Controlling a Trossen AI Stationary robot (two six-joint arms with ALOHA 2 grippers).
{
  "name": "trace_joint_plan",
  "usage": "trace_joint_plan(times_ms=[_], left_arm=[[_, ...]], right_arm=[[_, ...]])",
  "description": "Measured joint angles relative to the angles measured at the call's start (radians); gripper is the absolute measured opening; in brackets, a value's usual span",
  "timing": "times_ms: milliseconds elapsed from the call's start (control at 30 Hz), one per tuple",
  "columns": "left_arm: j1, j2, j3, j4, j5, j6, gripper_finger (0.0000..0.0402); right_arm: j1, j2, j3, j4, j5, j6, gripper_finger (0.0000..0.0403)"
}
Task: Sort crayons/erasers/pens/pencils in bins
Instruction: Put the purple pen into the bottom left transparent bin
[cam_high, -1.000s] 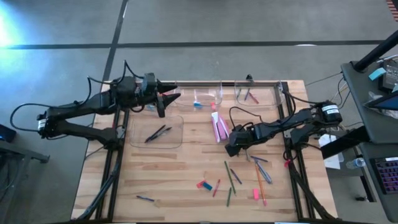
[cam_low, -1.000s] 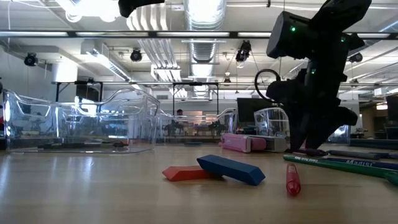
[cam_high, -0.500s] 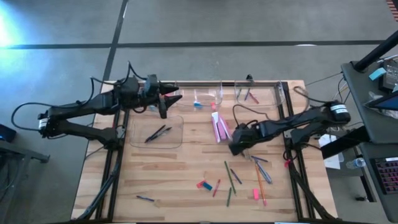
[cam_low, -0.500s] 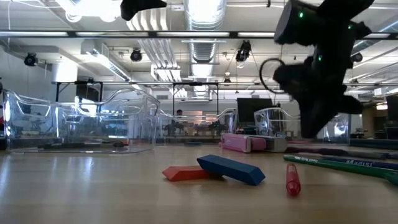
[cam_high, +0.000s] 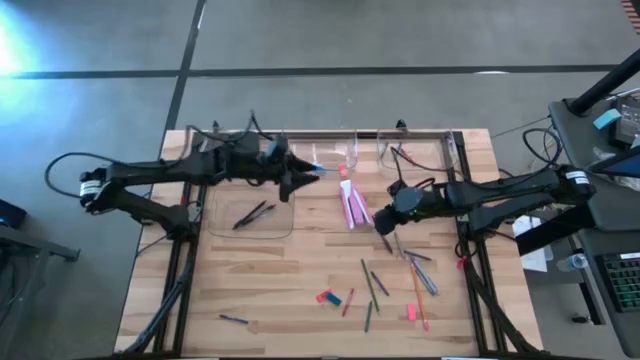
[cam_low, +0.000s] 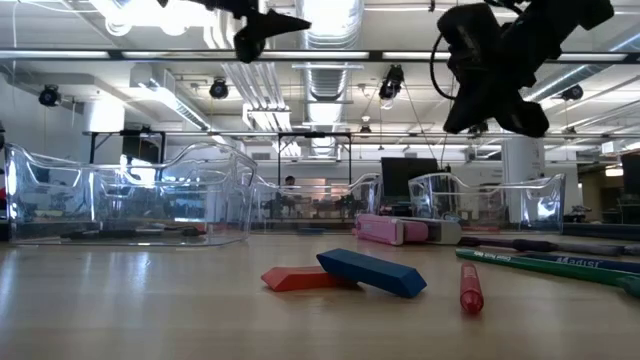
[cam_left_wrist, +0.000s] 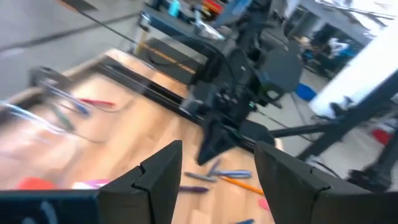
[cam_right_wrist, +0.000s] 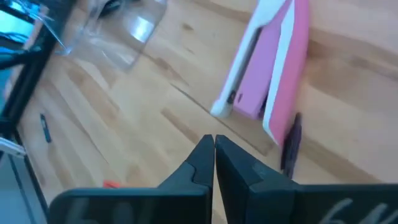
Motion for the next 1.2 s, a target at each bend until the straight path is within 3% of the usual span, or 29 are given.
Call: trace_joint_plan(times_ms=[233,367,567,733,933,1200], left_arm=[[-0.011,0.081,0.005,0.137,0.025,-0.038,0.0187],[-0.011,0.071,0.005,0.16,0.026,-0.036,0.0187],[-0.01,0.047,0.005,0.161,0.025,-0.03,0.0187],[-0.01,0.04,0.004,0.159,0.025,-0.029,0.0187],[-0.01,0.039,0.004,0.159,0.024,-0.029,0.0187],[-0.01,0.039,0.004,0.159,0.024,-0.029,0.0187]], right_arm=[[-0.002,0.036,-0.007,-0.07,-0.036,-0.075,0.0021],[-0.002,0.103,-0.019,-0.101,-0.108,-0.087,0.006],[-0.001,0.231,-0.024,-0.109,-0.125,-0.101,0.0129],[-0.001,0.343,-0.024,-0.122,-0.125,-0.111,0.0159],[-0.001,0.429,-0.019,-0.101,-0.126,-0.117,0.0147],[-0.002,0.455,-0.021,-0.119,-0.122,-0.113,0.0078]])
